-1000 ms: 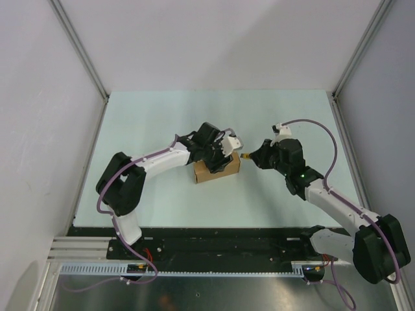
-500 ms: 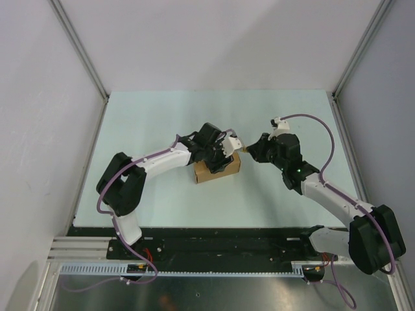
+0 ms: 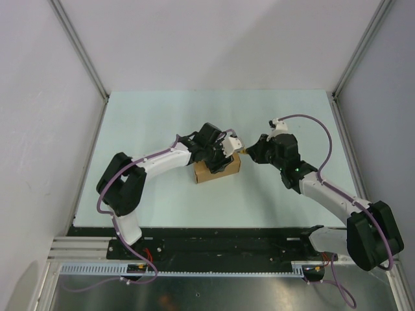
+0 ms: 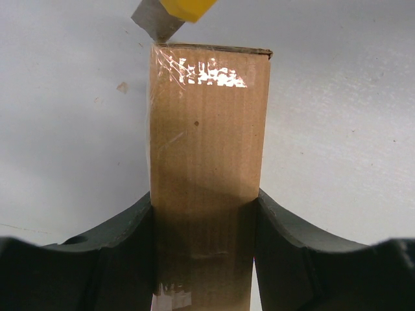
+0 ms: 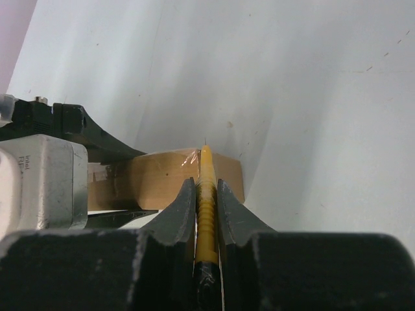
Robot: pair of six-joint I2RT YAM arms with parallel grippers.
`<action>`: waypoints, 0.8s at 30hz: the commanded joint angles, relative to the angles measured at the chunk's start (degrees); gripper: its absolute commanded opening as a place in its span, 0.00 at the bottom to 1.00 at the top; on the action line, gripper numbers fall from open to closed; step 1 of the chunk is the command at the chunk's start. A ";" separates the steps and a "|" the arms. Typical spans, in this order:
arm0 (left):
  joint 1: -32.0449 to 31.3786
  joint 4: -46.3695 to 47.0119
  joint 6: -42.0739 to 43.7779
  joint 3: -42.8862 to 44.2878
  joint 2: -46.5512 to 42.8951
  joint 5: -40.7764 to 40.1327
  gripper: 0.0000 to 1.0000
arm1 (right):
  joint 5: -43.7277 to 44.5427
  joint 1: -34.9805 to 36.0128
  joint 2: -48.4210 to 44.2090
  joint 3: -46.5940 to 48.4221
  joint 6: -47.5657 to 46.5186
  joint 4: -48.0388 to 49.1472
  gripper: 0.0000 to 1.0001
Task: Unpack the express box
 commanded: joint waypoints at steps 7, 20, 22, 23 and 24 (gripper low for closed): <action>-0.25 -3.90 0.84 -1.41 3.33 -5.58 0.34 | -0.43 1.27 0.23 2.29 -0.16 0.93 0.00; -0.25 -3.90 0.67 -1.59 3.50 -5.76 0.33 | 0.98 0.83 -4.25 2.29 0.10 0.06 0.00; -0.25 -3.90 0.67 -1.67 3.41 -5.67 0.33 | 1.16 0.75 -3.73 2.29 0.19 -0.21 0.00; -0.25 -3.90 0.75 -1.67 3.41 -5.75 0.33 | 1.16 0.75 -3.55 2.29 0.10 -0.29 0.00; -0.34 -3.99 0.76 -1.67 3.41 -5.67 0.33 | 1.24 0.75 -3.46 2.29 0.19 -0.38 0.00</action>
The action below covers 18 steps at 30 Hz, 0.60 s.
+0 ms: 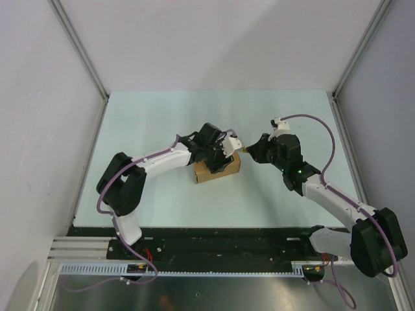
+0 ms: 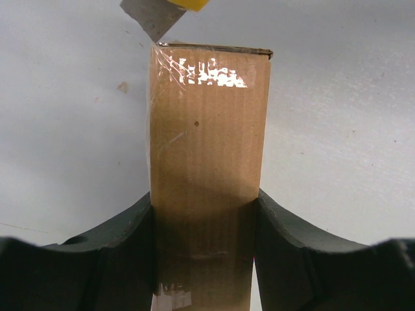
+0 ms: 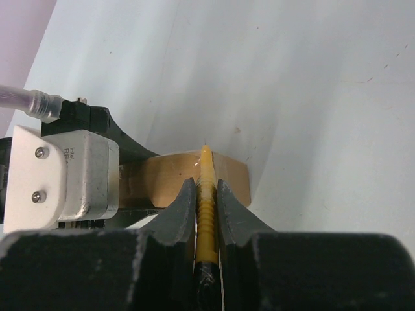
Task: Unpack the express box
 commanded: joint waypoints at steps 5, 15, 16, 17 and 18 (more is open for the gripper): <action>-0.19 -3.99 0.60 -2.03 3.24 -5.47 0.33 | 1.27 0.24 0.08 2.20 -0.14 0.27 0.00; -0.19 -3.99 0.60 -2.03 3.41 -5.39 0.33 | 0.83 0.42 0.96 2.20 -0.14 0.09 0.00; -0.19 -3.91 0.69 -1.94 3.33 -5.38 0.33 | 0.83 0.42 1.05 2.20 -0.14 0.09 0.00; -0.19 -3.99 0.69 -1.94 3.33 -5.38 0.33 | 0.74 0.33 1.13 2.20 -0.23 0.18 0.00; -0.27 -3.99 0.69 -1.94 3.33 -5.38 0.33 | 0.74 0.33 1.22 2.20 -0.32 0.27 0.00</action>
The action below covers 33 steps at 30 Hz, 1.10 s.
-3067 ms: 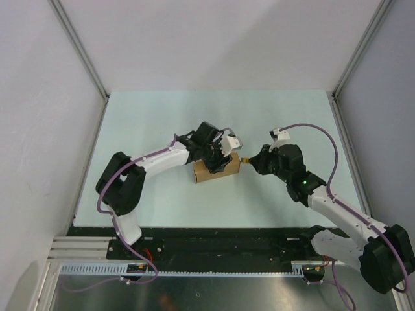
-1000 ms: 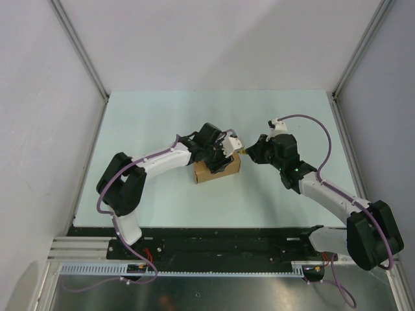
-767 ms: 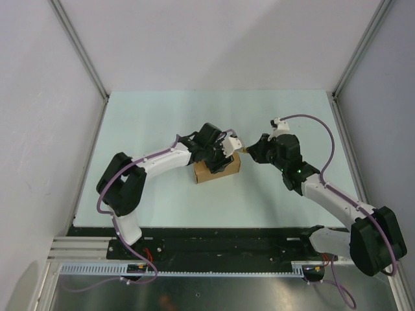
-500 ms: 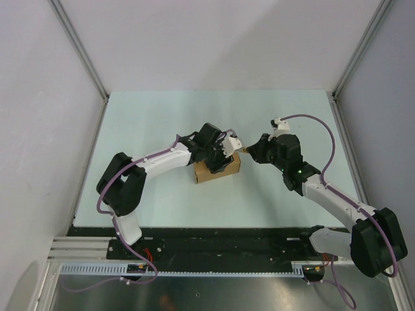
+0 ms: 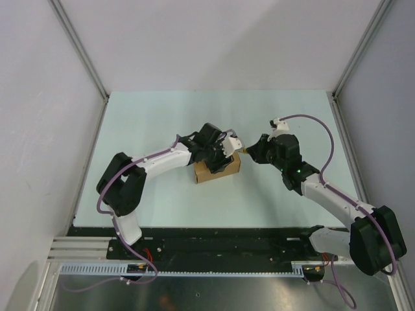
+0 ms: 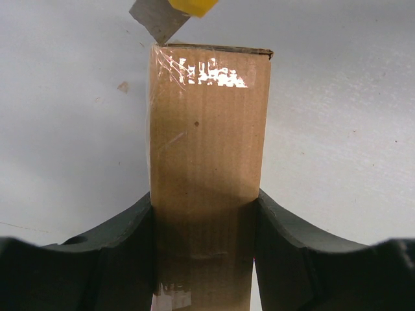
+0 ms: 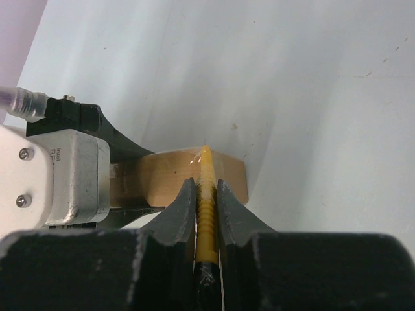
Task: Unpack the express box
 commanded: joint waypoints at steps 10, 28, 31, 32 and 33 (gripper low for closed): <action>-0.14 -3.99 0.78 -1.85 3.41 -5.23 0.32 | 1.58 0.66 2.08 2.20 -1.44 -0.35 0.00; -0.14 -3.99 -1.42 -0.27 6.22 -8.39 0.31 | -0.44 2.42 -1.52 0.97 -2.58 -9.65 0.00; -0.14 -4.08 -1.86 -0.01 6.49 -8.22 0.29 | -0.35 2.51 -2.92 0.36 -2.49 -11.33 0.00; -0.06 -3.99 -1.95 0.08 6.58 -8.31 0.29 | -0.35 2.59 -3.19 0.27 -2.58 -11.68 0.00; -0.06 -4.17 -2.21 0.08 6.75 -8.31 0.28 | -0.35 2.51 -3.45 0.01 -2.58 -11.86 0.00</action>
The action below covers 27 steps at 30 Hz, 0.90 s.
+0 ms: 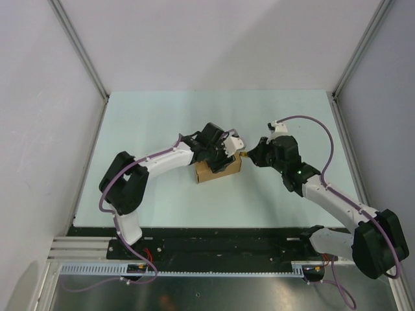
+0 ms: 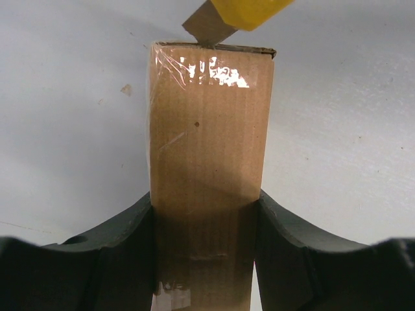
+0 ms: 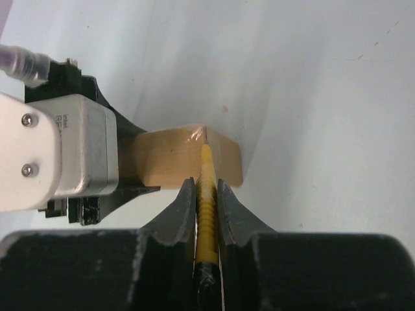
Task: Unpack the express box
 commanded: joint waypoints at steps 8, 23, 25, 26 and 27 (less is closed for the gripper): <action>0.36 -4.00 -2.06 -1.32 6.06 -7.30 0.27 | -2.80 0.91 -3.70 -1.22 -1.25 -9.01 0.00; 0.36 -4.70 -2.15 1.76 4.74 -5.29 0.29 | -4.65 -3.30 -10.46 -2.28 -2.92 -10.07 0.00; 0.36 -4.70 -2.24 3.07 4.74 -4.67 0.29 | -4.48 -4.27 -11.43 -2.19 -2.48 -9.28 0.00; 0.36 -4.70 -2.24 3.43 4.65 -4.49 0.30 | -3.78 -4.97 -11.43 -2.28 -2.22 -9.01 0.00; 0.36 -4.70 -2.32 4.30 4.56 -4.49 0.31 | -3.25 -5.33 -11.35 -2.19 -1.70 -8.83 0.00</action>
